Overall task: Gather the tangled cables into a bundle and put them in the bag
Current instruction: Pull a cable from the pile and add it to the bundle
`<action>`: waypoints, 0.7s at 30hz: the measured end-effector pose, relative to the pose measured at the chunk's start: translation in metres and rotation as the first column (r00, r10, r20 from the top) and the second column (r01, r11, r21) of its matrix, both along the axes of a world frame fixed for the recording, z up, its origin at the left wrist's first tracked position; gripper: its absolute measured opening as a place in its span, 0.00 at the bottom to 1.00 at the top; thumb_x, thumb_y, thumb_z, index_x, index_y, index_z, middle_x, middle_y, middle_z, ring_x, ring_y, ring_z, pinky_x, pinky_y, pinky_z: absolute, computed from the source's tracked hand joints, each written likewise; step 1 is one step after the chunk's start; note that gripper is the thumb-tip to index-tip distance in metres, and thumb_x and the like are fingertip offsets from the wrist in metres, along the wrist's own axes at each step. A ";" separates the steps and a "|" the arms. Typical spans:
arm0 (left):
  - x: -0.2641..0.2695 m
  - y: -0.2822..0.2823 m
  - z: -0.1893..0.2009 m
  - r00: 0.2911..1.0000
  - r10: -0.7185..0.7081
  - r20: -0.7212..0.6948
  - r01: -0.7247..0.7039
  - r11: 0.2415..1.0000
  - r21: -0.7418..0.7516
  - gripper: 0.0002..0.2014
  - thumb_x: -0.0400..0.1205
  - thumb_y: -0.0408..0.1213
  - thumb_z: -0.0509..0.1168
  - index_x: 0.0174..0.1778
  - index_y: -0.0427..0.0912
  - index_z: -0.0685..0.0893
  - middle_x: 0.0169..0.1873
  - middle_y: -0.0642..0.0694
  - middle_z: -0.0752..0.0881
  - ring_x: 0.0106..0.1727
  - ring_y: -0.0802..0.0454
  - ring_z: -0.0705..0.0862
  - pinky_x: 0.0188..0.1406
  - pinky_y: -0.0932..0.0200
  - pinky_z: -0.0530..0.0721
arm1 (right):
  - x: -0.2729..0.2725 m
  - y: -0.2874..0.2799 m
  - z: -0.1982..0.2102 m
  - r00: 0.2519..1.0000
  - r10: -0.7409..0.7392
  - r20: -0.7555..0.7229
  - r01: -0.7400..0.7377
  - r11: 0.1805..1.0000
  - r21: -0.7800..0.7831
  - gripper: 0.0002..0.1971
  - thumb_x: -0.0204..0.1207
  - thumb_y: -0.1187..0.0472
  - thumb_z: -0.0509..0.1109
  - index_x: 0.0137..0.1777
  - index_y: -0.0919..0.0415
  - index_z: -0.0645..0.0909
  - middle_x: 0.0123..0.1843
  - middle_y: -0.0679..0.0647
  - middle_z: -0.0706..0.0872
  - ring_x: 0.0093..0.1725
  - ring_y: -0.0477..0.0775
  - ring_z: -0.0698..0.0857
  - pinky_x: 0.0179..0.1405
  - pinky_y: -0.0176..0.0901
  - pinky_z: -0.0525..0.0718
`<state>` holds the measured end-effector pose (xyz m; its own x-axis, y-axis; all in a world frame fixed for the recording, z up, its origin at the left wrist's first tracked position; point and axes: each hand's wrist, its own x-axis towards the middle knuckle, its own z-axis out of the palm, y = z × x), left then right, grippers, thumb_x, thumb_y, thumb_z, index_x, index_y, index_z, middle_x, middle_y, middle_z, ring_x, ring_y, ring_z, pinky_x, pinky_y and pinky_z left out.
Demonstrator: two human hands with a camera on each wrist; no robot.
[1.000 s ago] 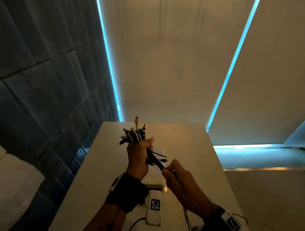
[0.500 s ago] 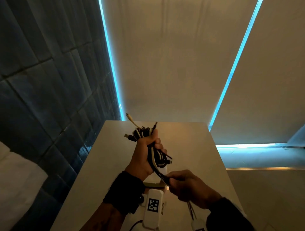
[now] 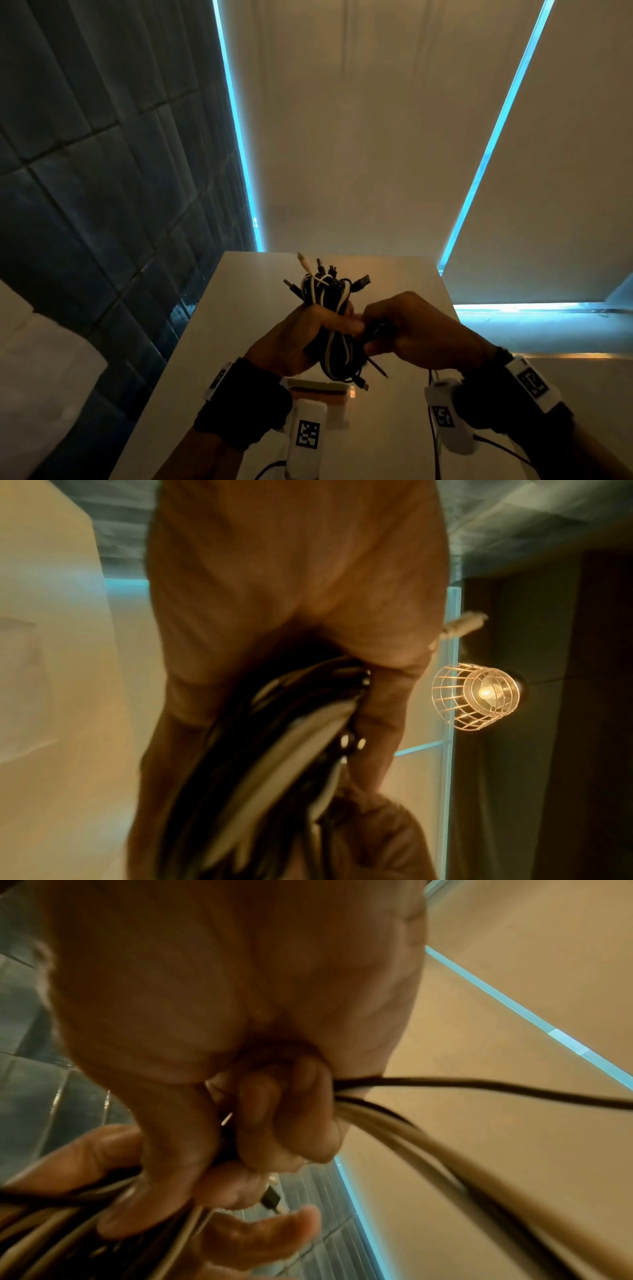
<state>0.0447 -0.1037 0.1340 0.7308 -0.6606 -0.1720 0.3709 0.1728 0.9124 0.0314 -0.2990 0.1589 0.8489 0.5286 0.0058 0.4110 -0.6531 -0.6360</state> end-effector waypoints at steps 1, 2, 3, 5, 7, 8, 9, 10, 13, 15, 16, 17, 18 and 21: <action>-0.002 0.000 0.004 0.997 -0.075 0.019 0.075 0.997 0.019 0.04 0.74 0.26 0.65 0.43 0.35 0.82 0.44 0.34 0.84 0.51 0.33 0.84 0.61 0.36 0.80 | 0.001 0.001 0.002 1.000 0.012 0.007 -0.012 1.000 -0.009 0.06 0.72 0.66 0.77 0.46 0.55 0.87 0.37 0.40 0.86 0.39 0.35 0.85 0.38 0.26 0.79; -0.004 0.000 0.006 0.989 -0.140 0.040 0.139 0.990 0.033 0.11 0.76 0.25 0.63 0.54 0.33 0.83 0.50 0.33 0.86 0.53 0.32 0.85 0.60 0.37 0.82 | 0.002 0.001 0.003 1.000 0.028 0.014 -0.028 1.000 -0.014 0.07 0.72 0.67 0.76 0.44 0.53 0.86 0.37 0.41 0.86 0.39 0.38 0.85 0.37 0.28 0.80; -0.005 -0.001 0.008 0.980 -0.192 0.049 0.190 0.981 0.032 0.17 0.77 0.23 0.61 0.62 0.33 0.81 0.54 0.35 0.86 0.54 0.36 0.87 0.58 0.41 0.84 | 0.003 0.002 0.004 0.999 0.048 0.021 -0.047 0.999 -0.017 0.09 0.72 0.68 0.74 0.42 0.52 0.85 0.37 0.42 0.86 0.38 0.40 0.85 0.37 0.30 0.81; -0.007 -0.002 0.011 0.977 -0.207 0.059 0.206 0.978 0.025 0.19 0.77 0.22 0.60 0.64 0.35 0.81 0.52 0.38 0.88 0.48 0.43 0.89 0.51 0.48 0.87 | 0.005 0.003 0.004 0.998 0.069 0.008 -0.069 0.998 0.000 0.09 0.70 0.71 0.73 0.40 0.55 0.85 0.36 0.44 0.86 0.37 0.45 0.86 0.37 0.35 0.84; -0.007 -0.004 0.007 0.990 -0.136 0.044 0.134 0.990 0.049 0.15 0.75 0.23 0.62 0.54 0.37 0.85 0.44 0.40 0.89 0.42 0.46 0.89 0.44 0.52 0.88 | 0.009 0.003 0.004 1.000 -0.004 -0.030 0.006 0.998 0.070 0.10 0.67 0.70 0.77 0.46 0.59 0.83 0.40 0.47 0.87 0.39 0.47 0.87 0.39 0.43 0.88; -0.007 -0.005 0.004 0.996 -0.089 0.031 0.088 0.995 0.042 0.11 0.74 0.23 0.64 0.50 0.37 0.85 0.41 0.39 0.88 0.40 0.45 0.88 0.41 0.53 0.87 | 0.013 0.003 0.005 0.997 -0.054 -0.054 0.059 0.993 0.099 0.14 0.65 0.68 0.81 0.47 0.58 0.81 0.41 0.47 0.86 0.40 0.45 0.87 0.39 0.44 0.88; -0.007 -0.007 0.000 0.999 -0.051 0.011 0.051 0.998 0.026 0.08 0.74 0.24 0.66 0.47 0.37 0.84 0.39 0.38 0.85 0.39 0.45 0.87 0.39 0.53 0.86 | 0.017 0.002 0.006 0.993 -0.091 -0.071 0.097 0.991 0.095 0.18 0.63 0.64 0.83 0.47 0.56 0.79 0.41 0.46 0.85 0.39 0.42 0.85 0.38 0.41 0.87; -0.006 -0.008 -0.004 1.000 -0.023 -0.011 0.023 1.000 0.013 0.06 0.74 0.25 0.67 0.45 0.37 0.83 0.38 0.38 0.83 0.38 0.45 0.86 0.38 0.53 0.85 | 0.020 0.001 0.008 0.991 -0.104 -0.084 0.110 0.991 0.070 0.19 0.62 0.61 0.84 0.46 0.53 0.77 0.40 0.44 0.83 0.37 0.39 0.83 0.36 0.37 0.84; -0.005 -0.013 -0.011 0.999 0.035 -0.017 -0.034 0.999 0.037 0.10 0.74 0.27 0.69 0.50 0.37 0.80 0.33 0.40 0.82 0.34 0.45 0.84 0.36 0.53 0.84 | 0.031 -0.008 0.014 0.982 -0.042 -0.182 0.047 0.999 0.025 0.14 0.64 0.57 0.84 0.45 0.52 0.81 0.37 0.42 0.86 0.37 0.38 0.84 0.40 0.38 0.84; -0.004 -0.012 -0.012 0.999 0.046 0.019 -0.048 0.997 0.069 0.14 0.73 0.28 0.70 0.55 0.35 0.81 0.33 0.41 0.81 0.33 0.46 0.83 0.35 0.53 0.84 | 0.037 -0.016 0.017 0.969 0.007 -0.248 0.005 0.999 0.047 0.11 0.66 0.58 0.82 0.45 0.58 0.85 0.41 0.52 0.90 0.42 0.53 0.88 0.47 0.53 0.86; -0.004 -0.011 -0.011 0.998 0.040 0.037 -0.043 0.996 0.083 0.13 0.73 0.28 0.71 0.52 0.35 0.82 0.33 0.41 0.81 0.32 0.47 0.82 0.35 0.53 0.84 | 0.039 -0.019 0.018 0.963 0.024 -0.270 -0.012 0.999 0.048 0.08 0.68 0.59 0.81 0.43 0.60 0.86 0.39 0.56 0.89 0.39 0.56 0.86 0.43 0.54 0.85; -0.005 -0.010 -0.011 0.998 0.026 0.050 -0.031 0.995 0.099 0.10 0.72 0.28 0.71 0.49 0.37 0.83 0.33 0.42 0.81 0.32 0.47 0.82 0.35 0.54 0.83 | 0.040 -0.022 0.019 0.957 0.039 -0.286 -0.028 0.999 0.044 0.05 0.70 0.60 0.80 0.40 0.59 0.87 0.34 0.53 0.87 0.33 0.52 0.82 0.36 0.48 0.81; -0.005 -0.009 -0.011 0.998 0.007 0.055 -0.013 0.994 0.113 0.07 0.72 0.27 0.70 0.45 0.38 0.84 0.33 0.43 0.82 0.32 0.48 0.82 0.35 0.54 0.83 | 0.042 -0.024 0.020 0.952 0.045 -0.302 -0.036 0.999 0.035 0.04 0.72 0.62 0.78 0.37 0.58 0.87 0.29 0.48 0.83 0.28 0.46 0.77 0.31 0.41 0.76; -0.005 -0.007 -0.011 0.998 -0.031 0.055 0.023 0.990 0.142 0.04 0.72 0.26 0.68 0.38 0.38 0.82 0.31 0.44 0.82 0.30 0.49 0.82 0.36 0.53 0.83 | 0.047 -0.030 0.021 0.929 0.016 -0.369 -0.026 0.999 -0.022 0.08 0.76 0.63 0.74 0.35 0.57 0.88 0.25 0.46 0.79 0.24 0.43 0.72 0.26 0.34 0.70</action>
<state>0.0392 -0.1110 0.1228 0.7242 -0.6523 -0.2238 0.3207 0.0312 0.9467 0.0784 -0.3295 0.1797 0.7775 0.5419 -0.3191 0.1648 -0.6653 -0.7282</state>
